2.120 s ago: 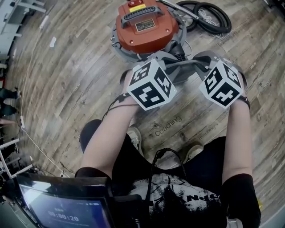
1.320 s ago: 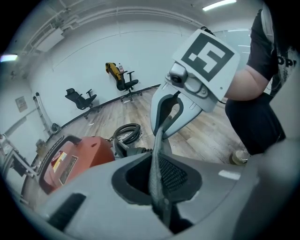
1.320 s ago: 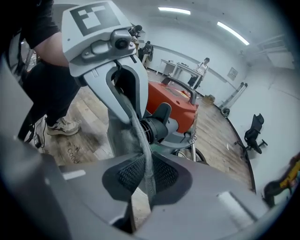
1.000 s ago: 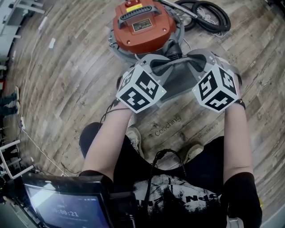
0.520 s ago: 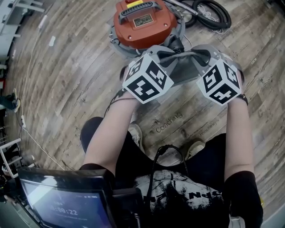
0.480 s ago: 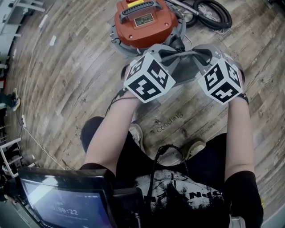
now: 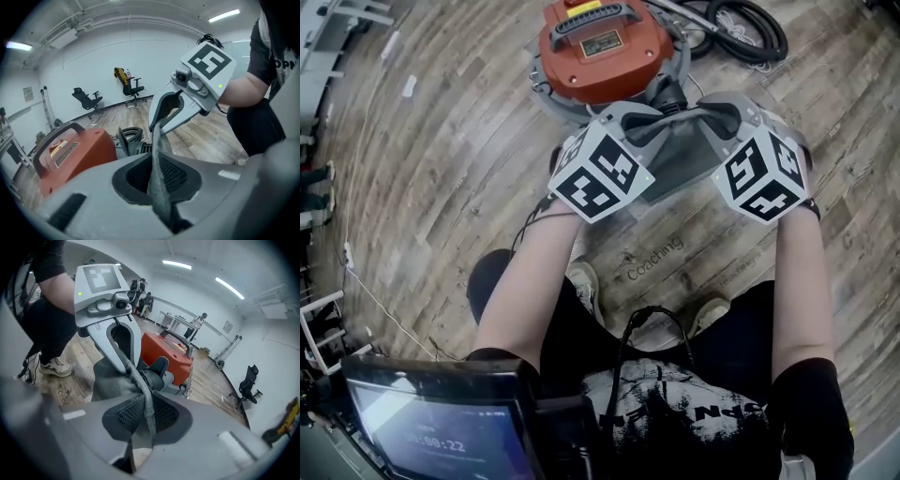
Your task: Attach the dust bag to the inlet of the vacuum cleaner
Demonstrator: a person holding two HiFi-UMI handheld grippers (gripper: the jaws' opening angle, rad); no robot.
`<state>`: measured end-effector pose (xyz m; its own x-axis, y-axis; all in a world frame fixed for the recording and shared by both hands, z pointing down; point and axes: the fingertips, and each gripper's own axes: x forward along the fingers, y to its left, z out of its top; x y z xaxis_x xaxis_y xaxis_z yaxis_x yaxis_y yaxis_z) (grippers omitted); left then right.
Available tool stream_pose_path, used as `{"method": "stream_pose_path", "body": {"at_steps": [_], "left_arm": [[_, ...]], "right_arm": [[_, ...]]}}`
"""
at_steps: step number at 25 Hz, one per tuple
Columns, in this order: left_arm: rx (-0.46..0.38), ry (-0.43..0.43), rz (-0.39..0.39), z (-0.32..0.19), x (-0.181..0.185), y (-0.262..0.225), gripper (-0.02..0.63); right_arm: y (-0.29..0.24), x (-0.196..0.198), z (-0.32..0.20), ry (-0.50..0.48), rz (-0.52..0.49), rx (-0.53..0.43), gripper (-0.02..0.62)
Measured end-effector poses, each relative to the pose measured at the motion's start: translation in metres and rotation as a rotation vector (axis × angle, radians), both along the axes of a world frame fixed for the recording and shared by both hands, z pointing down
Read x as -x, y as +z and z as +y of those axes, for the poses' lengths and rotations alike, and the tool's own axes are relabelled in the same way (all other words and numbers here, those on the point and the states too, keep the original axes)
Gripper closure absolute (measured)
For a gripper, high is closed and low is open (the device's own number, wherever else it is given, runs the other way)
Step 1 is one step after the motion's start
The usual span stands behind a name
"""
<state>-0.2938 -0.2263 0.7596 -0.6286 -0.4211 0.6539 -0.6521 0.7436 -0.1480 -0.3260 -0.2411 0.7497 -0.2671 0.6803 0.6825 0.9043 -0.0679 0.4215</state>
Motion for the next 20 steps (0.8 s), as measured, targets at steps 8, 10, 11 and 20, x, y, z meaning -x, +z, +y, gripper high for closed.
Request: {"method": "stream_pose_path", "body": {"at_steps": [8,10,11,20], "left_arm": [[0.015,0.014,-0.012,-0.003,0.002,-0.005,0.568],[0.002,0.002,-0.02,-0.001,0.002,-0.008,0.559],[0.002,-0.004,-0.028,0.0,0.002,-0.009,0.55],[-0.042,-0.049,-0.163,-0.008,0.003,-0.027,0.407]], "right_arm": [[0.0,0.001,-0.003,0.004,0.005,-0.007,0.544],[-0.003,0.001,-0.001,0.006,0.018,0.002,0.533],[-0.004,0.0,0.0,0.003,0.032,0.012,0.512],[-0.029,-0.01,-0.003,-0.038,0.151,0.176,0.344]]}}
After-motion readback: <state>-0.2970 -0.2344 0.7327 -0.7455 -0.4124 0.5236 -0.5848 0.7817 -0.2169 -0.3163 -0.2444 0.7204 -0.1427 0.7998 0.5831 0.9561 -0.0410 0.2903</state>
